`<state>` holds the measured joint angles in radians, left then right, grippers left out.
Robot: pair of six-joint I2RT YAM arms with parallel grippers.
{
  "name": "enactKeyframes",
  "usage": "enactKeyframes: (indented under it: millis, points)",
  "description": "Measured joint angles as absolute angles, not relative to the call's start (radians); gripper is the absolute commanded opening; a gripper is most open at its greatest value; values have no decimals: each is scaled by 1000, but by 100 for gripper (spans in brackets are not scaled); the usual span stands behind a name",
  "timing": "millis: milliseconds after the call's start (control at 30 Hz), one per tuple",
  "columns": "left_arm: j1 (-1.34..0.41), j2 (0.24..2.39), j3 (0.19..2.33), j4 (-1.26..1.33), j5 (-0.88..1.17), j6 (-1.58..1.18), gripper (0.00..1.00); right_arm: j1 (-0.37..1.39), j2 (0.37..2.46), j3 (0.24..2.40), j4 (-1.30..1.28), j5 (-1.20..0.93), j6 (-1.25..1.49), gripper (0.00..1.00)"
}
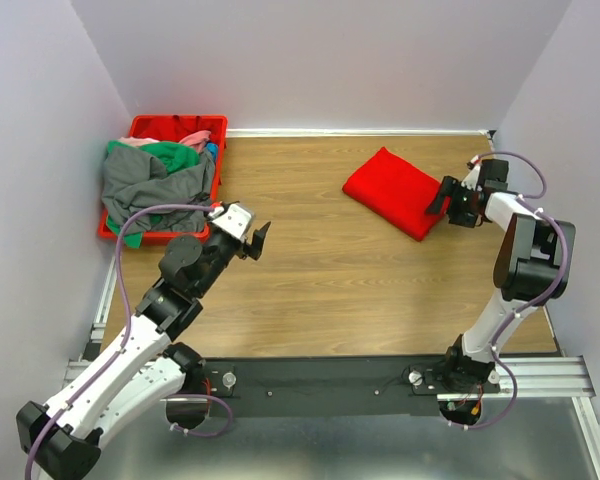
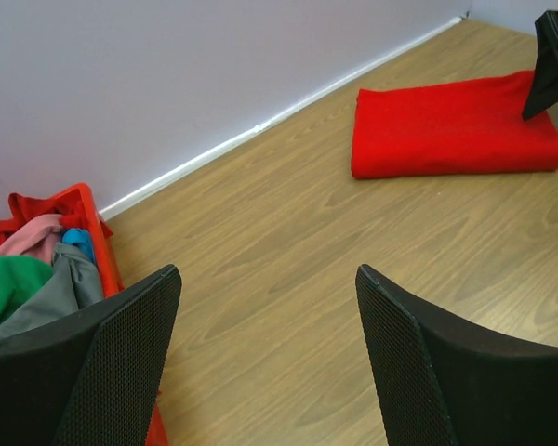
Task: Fold and stack the t-shirts
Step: Neatly place the folded tshirt to the corner
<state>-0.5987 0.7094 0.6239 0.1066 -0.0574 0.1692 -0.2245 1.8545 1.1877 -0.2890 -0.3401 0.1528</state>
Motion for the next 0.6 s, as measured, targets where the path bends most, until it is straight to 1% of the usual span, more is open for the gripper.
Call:
enactKeyframes:
  millis: [33,233,300,333,367,400,467,533,600]
  points:
    - [-599,696,618,108,-58,167,83,-224,1855,1187,-290,-336,170,82]
    - [-599,697,613,111,-58,166,83,-224,1900,1193,-285,-371,223,71]
    - [-599,700,612,110,-58,166,83,-225,1924,1217,-276,-392,236,62]
    - [-599,699,612,110,-58,166,83,-227,1932,1224,-274,-401,239,57]
    - [-599,697,612,111,-58,166,83,-228,1940,1229,-271,-407,245,32]
    - [-599,696,612,111,-59,166,83,-230,1953,1238,-268,-421,252,24]
    - [-599,694,612,111,-62,166,83,-236,1970,1244,-266,-429,252,12]
    - [-599,693,609,111,-68,167,83,-244,1991,1253,-273,-450,252,3]
    - [-599,693,608,111,-71,167,83,-256,2010,1283,-297,-461,245,0]
